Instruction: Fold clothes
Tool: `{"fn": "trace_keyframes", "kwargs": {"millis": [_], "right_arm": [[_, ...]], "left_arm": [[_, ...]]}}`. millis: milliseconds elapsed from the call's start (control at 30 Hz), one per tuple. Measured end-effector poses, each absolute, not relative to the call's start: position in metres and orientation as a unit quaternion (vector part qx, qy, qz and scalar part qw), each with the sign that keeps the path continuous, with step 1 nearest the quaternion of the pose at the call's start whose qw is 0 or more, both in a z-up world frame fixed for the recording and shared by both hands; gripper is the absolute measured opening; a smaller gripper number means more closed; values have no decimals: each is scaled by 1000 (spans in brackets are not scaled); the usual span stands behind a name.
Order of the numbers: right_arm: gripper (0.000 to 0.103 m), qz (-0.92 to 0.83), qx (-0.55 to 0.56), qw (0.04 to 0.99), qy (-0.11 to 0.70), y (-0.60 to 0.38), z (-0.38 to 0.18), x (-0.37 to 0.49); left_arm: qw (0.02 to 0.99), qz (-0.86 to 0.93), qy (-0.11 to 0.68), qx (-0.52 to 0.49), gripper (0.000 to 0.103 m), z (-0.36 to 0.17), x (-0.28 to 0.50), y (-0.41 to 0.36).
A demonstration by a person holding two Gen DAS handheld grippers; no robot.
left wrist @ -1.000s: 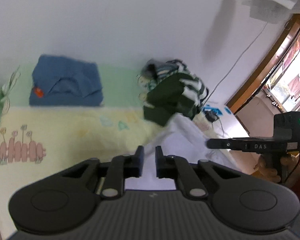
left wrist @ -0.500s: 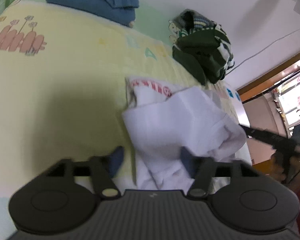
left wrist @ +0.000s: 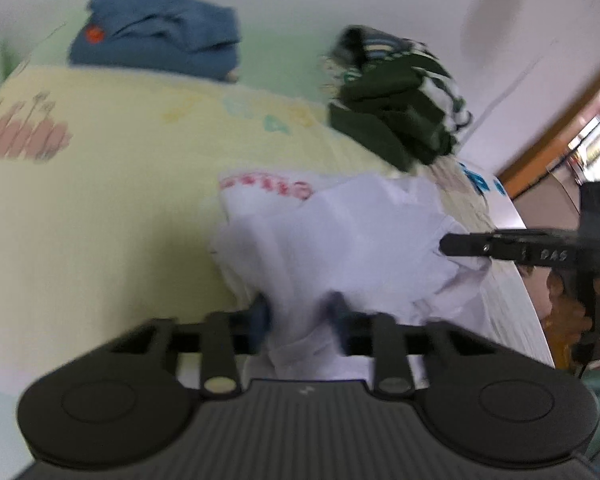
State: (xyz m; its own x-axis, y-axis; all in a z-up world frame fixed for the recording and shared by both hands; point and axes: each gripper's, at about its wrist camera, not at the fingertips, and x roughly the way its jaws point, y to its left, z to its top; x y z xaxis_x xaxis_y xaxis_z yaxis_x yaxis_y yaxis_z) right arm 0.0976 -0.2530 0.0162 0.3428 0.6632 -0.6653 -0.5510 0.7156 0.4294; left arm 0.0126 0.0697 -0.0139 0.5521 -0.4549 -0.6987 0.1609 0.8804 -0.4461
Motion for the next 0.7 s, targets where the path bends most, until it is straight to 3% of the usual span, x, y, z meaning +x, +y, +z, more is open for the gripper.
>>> {"fn": "trace_keyframes", "kwargs": {"millis": [267,333,367,433,500,600,667,700], "right_arm": [[8,416,-78,788,447,-282,6,61],[22,408,-83,789,452,-281,0,60],[25,406,-68,791,452,-282,4,61],[34,404,-30,801,441,-287,13,63],[40,402,13,809,427,-293,20,65],[40,382,58,811,438,-290,13,72],[34,354,70,814,456,-283,2,79],[18,343,71,813,466,-280,-3,80]], "left_arm": [[845,-221,462,-156,23,-18,4,48],[842,-206,476,-149,25,-23,7,50],[843,-199,477,-150,28,-22,8,53],[847,-186,473,-156,49,-17,7,61],[851,-175,463,-174,59,-11,6,70],[845,-176,451,-226,71,-8,5,77],[848,-165,452,-224,67,-12,6,71],[848,-158,458,-214,56,-16,7,65]]}}
